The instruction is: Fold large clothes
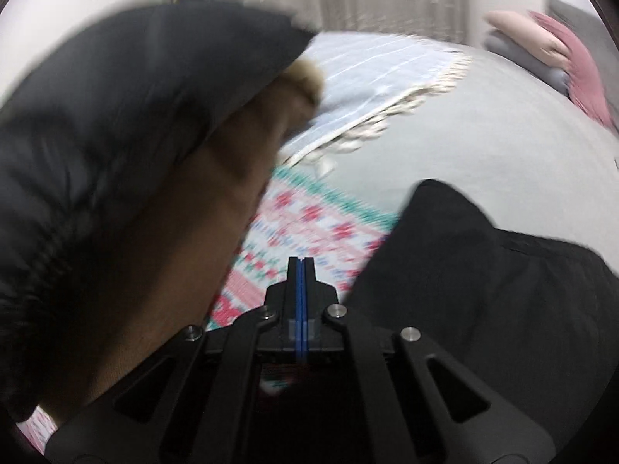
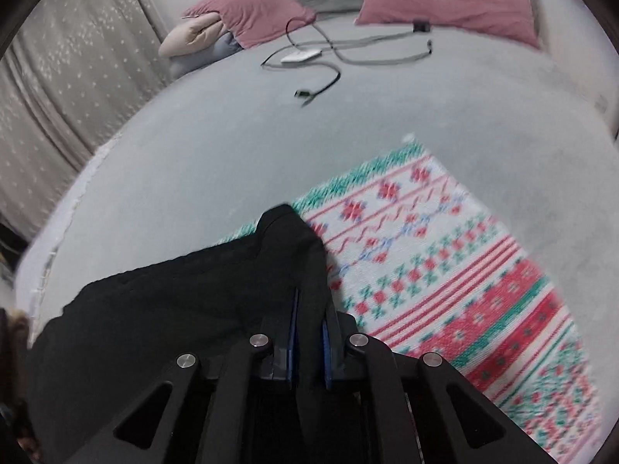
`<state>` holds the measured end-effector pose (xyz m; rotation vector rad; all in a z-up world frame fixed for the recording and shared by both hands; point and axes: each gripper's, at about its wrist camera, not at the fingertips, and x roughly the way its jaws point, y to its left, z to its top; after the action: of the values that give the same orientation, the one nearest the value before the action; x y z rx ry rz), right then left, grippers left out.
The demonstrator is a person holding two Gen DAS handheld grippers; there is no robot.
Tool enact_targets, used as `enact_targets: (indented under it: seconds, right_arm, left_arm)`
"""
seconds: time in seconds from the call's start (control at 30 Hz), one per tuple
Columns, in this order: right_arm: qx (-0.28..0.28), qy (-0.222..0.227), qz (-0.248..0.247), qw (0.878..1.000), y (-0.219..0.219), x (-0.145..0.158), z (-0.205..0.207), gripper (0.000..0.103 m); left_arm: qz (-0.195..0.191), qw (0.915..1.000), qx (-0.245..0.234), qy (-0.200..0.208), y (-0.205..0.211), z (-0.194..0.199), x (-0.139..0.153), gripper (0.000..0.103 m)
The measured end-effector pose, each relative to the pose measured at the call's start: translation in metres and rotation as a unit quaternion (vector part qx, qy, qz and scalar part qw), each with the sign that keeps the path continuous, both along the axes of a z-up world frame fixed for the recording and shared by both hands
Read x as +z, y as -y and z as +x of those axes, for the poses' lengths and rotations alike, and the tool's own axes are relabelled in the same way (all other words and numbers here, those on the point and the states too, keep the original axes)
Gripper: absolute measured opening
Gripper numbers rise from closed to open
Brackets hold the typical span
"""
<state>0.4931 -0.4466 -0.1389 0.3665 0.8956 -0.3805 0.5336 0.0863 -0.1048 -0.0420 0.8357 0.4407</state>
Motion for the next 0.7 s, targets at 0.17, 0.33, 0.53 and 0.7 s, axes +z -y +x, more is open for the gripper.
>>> enact_targets:
  seconds: [0.17,0.33,0.53,0.7]
  right_arm:
    - [-0.007,0.008,-0.044,0.999,-0.014,0.020,-0.013,0.024]
    - [0.035,0.063,-0.070,0.995,-0.057,0.068,-0.061,0.056]
    - [0.222,0.017,-0.087,0.971,-0.179,0.074,-0.099,0.057]
    - [0.293,-0.041,-0.058,0.953,-0.259,0.030,-0.124,0.057]
  left_arm:
    - [0.009,0.9986,-0.052,0.000,0.011,-0.009,0.021,0.002]
    - [0.002,0.9904,-0.138,-0.001,0.032,-0.059,0.064,0.049]
    - [0.000,0.9781,-0.206,-0.032,0.060,-0.150,0.058,0.054]
    - [0.025,0.9823,-0.168,-0.080,0.037,-0.185,0.009,0.055]
